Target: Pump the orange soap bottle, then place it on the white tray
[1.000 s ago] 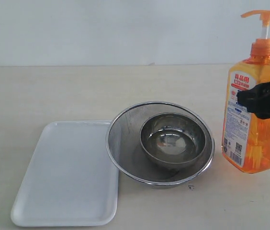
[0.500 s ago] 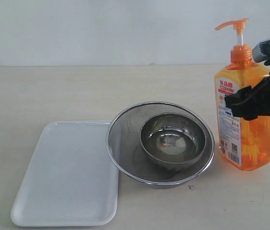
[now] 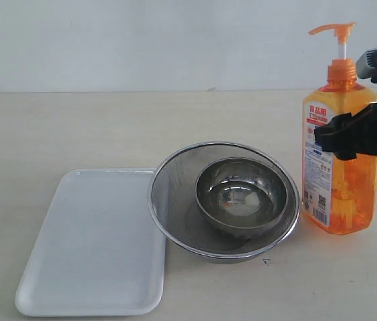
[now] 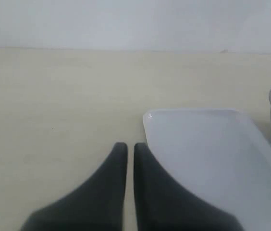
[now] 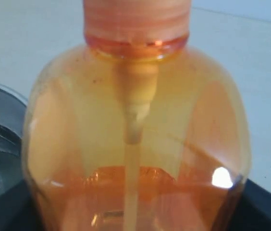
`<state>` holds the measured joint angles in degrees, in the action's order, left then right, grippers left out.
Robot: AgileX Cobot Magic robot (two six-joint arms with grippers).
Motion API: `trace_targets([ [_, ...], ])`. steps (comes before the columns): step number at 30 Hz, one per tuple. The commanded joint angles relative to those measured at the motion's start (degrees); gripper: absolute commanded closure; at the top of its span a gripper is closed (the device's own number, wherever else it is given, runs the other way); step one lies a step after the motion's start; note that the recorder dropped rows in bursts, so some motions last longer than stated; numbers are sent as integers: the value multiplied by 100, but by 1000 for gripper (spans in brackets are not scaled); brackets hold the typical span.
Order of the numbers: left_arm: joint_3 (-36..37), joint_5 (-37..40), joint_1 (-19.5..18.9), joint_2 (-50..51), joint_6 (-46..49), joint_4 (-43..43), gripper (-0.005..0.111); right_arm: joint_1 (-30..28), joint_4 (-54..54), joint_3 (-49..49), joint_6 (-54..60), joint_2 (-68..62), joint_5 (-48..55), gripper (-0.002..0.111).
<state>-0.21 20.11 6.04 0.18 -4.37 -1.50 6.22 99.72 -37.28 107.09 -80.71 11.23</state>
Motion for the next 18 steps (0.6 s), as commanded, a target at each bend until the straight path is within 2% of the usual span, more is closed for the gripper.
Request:
trace_targets([
  [1, 21, -60, -17, -18, -10, 45, 102, 7, 23, 57, -224, -86, 81, 107],
  [3, 21, -60, -17, -18, -10, 45, 102, 7, 23, 77, -224, -91, 81, 98],
  [8, 21, -60, -17, -18, -10, 45, 102, 7, 23, 77, -316, -91, 81, 58],
  [10, 21, -60, -17, -18, -10, 45, 102, 7, 23, 114, -316, -91, 138, 48],
  [18, 21, -60, -17, -18, -10, 45, 102, 7, 23, 285, -351, -91, 99, 47],
])
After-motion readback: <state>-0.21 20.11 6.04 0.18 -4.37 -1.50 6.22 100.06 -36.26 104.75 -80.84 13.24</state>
